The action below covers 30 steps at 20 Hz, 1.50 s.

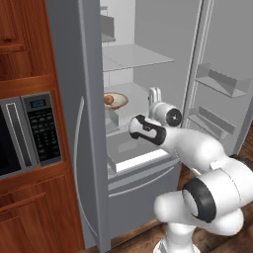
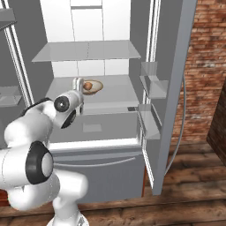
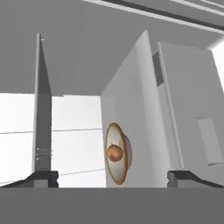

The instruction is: Move the cup from next to the sink to the open cabinet. Then, move the bowl with the onion to the fridge to clear the area for faucet cleaning.

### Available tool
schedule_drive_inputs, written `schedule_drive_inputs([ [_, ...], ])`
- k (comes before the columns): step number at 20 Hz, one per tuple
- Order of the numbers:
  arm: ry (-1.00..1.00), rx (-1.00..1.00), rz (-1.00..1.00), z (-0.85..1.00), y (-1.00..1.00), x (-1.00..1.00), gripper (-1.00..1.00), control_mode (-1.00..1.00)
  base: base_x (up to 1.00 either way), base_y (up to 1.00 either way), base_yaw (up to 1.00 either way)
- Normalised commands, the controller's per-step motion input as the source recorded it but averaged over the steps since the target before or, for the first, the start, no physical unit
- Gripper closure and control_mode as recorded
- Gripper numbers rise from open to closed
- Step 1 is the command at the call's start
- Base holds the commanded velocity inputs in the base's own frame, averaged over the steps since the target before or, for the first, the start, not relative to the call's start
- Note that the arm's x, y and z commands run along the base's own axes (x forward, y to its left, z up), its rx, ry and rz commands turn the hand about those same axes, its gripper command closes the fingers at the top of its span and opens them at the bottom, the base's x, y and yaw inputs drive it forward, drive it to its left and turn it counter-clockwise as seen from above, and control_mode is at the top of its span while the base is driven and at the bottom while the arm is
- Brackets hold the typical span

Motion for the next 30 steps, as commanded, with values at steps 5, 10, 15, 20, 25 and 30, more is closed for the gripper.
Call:
schedule_drive_inputs([
  [5, 0.41, 0.29, -0.15, 1.0, -0.18, -1.0, -1.0, -1.0, 0.0, 0.0, 0.0],
  [10, 0.52, 0.21, -0.09, 1.0, -0.18, -1.0, -1.0, -1.0, 0.0, 0.0, 0.0],
  [15, 0.23, 0.02, -0.18, 0.34, 0.0, -1.0, -1.0, -1.0, 0.0, 0.0, 0.0],
  [20, 0.0, 0.0, -0.12, -0.78, -0.03, -0.8, -1.0, 1.0, -0.2, 0.0, -0.01],
  [25, 0.0, 0.0, 0.0, 0.0, 0.0, 0.0, -1.0, 1.0, -1.0, 0.08, 0.2],
  [30, 0.0, 0.0, 0.0, 0.0, 0.0, 0.0, -1.0, 1.0, -0.78, 0.1, 0.61],
])
